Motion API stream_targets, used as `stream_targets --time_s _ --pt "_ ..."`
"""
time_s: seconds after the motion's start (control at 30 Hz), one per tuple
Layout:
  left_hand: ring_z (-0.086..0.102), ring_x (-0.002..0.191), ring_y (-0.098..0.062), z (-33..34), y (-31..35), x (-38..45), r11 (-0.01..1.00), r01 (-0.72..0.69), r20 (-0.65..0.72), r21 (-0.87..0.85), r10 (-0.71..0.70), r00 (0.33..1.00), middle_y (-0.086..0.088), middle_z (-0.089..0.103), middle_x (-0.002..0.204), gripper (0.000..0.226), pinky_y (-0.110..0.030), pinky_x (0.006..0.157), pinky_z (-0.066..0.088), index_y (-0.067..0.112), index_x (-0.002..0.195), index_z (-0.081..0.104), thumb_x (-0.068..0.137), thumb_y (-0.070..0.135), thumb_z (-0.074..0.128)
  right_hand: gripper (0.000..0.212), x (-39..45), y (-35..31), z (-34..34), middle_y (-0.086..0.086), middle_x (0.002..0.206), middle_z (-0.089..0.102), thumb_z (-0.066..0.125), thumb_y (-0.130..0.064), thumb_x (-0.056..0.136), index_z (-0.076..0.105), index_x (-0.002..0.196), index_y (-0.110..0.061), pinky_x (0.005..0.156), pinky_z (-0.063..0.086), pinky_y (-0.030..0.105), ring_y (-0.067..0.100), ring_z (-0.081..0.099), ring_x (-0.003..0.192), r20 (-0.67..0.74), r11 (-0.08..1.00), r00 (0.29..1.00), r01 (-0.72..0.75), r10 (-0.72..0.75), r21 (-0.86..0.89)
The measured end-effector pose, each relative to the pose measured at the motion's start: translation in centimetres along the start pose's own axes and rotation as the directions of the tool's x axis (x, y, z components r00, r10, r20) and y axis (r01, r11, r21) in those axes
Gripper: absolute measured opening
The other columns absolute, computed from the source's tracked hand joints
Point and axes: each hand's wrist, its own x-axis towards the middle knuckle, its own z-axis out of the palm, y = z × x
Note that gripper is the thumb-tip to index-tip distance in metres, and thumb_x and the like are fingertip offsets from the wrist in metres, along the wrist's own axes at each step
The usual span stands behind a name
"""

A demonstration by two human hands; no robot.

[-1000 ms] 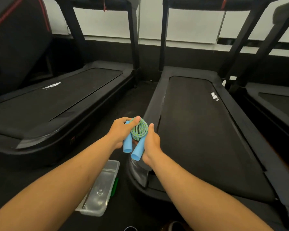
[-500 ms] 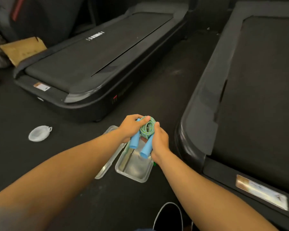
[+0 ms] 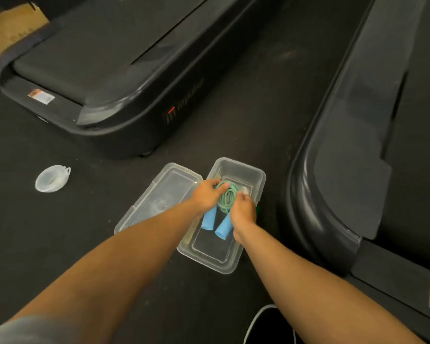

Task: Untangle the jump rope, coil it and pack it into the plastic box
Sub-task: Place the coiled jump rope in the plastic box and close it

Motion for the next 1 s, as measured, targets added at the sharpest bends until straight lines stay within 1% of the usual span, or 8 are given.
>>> stream_targets --time_s 0.13,0.23,0.4,0.5,0.7,0.87,0.93,1.0 --pt "0.062 0.097 -0.029 1.5 -0.6 1.0 0.990 0.054 0.050 0.129 -0.061 0.997 -0.015 0.067 0.104 0.038 -0.031 0.080 0.042 -0.001 0.115 0.062 0.108 0.032 0.045 0.042 0.9 -0.4 0.8 0.016 0.124 0.064 0.033 -0.032 0.106 0.057 0.129 -0.007 0.092 0.054 0.044 0.034 0.064 0.105 0.003 0.993 0.994 -0.105 0.105 -0.056" --pt "0.062 0.113 -0.043 2.2 -1.6 1.2 0.962 0.083 0.079 0.259 -0.106 0.991 -0.028 0.066 0.118 0.041 -0.040 0.091 0.046 -0.004 0.114 0.062 0.109 0.030 0.039 0.042 1.3 -0.5 0.7 0.020 0.130 0.063 0.040 -0.028 0.106 0.057 0.133 -0.001 0.095 0.054 0.044 0.038 0.063 0.114 0.038 0.985 0.988 -0.145 0.149 -0.089" --pt "0.060 0.119 -0.042 2.2 -1.5 0.5 0.874 0.000 0.118 0.487 -0.066 0.991 -0.025 0.063 0.128 0.034 -0.042 0.097 0.045 -0.005 0.122 0.061 0.108 0.017 0.040 0.042 1.0 -1.4 0.3 0.024 0.136 0.058 0.043 -0.020 0.105 0.051 0.138 0.004 0.093 0.050 0.043 0.039 0.058 0.123 0.108 0.976 0.974 -0.186 0.198 -0.109" --pt "0.064 0.111 -0.039 1.9 -1.3 0.0 0.876 -0.010 0.082 0.482 -0.034 0.996 -0.022 0.068 0.119 0.026 -0.042 0.091 0.049 -0.002 0.110 0.064 0.105 0.014 0.044 0.040 0.6 -1.7 0.1 0.029 0.140 0.055 0.040 -0.012 0.105 0.050 0.139 0.008 0.095 0.048 0.045 0.043 0.056 0.126 0.152 0.981 0.978 -0.124 0.146 -0.147" --pt "0.068 0.095 -0.031 -1.3 0.8 -1.2 0.922 -0.066 -0.139 0.382 0.128 0.982 -0.012 0.074 0.102 0.023 -0.035 0.082 0.050 0.008 0.108 0.071 0.101 0.018 0.051 0.039 -0.5 -1.9 -1.5 0.017 0.126 0.061 0.035 -0.023 0.108 0.055 0.134 -0.002 0.080 0.043 0.035 0.025 0.053 0.096 0.062 0.992 0.996 -0.063 0.071 -0.113" --pt "0.068 0.086 -0.029 -3.8 -1.8 -2.2 0.940 0.087 -0.310 0.329 0.020 0.951 -0.009 0.073 0.084 0.018 -0.039 0.077 0.053 0.011 0.086 0.069 0.096 0.016 0.055 0.038 -1.4 -1.1 -2.0 0.015 0.117 0.063 0.037 -0.029 0.106 0.062 0.126 -0.008 0.091 0.052 0.040 0.029 0.061 0.101 0.087 0.995 0.996 -0.016 0.024 -0.097" --pt "0.069 0.088 -0.030 -4.4 -3.5 -2.7 0.935 0.182 -0.334 0.304 -0.074 0.940 -0.010 0.074 0.088 0.018 -0.040 0.078 0.055 0.009 0.090 0.071 0.097 0.015 0.055 0.035 -1.6 -0.4 -1.9 0.013 0.111 0.064 0.041 -0.029 0.105 0.064 0.120 -0.009 0.085 0.051 0.037 0.028 0.062 0.098 0.117 0.997 0.993 -0.018 0.027 -0.080" --pt "0.069 0.093 -0.030 -4.8 -5.3 -3.0 0.910 0.267 -0.336 0.318 -0.155 0.929 -0.011 0.074 0.096 0.017 -0.041 0.083 0.057 0.009 0.099 0.072 0.097 0.014 0.056 0.029 -1.7 0.3 -1.8 0.010 0.110 0.066 0.044 -0.031 0.104 0.068 0.106 -0.013 0.094 0.054 0.043 0.029 0.065 0.104 0.156 0.999 0.988 -0.015 0.023 -0.049"
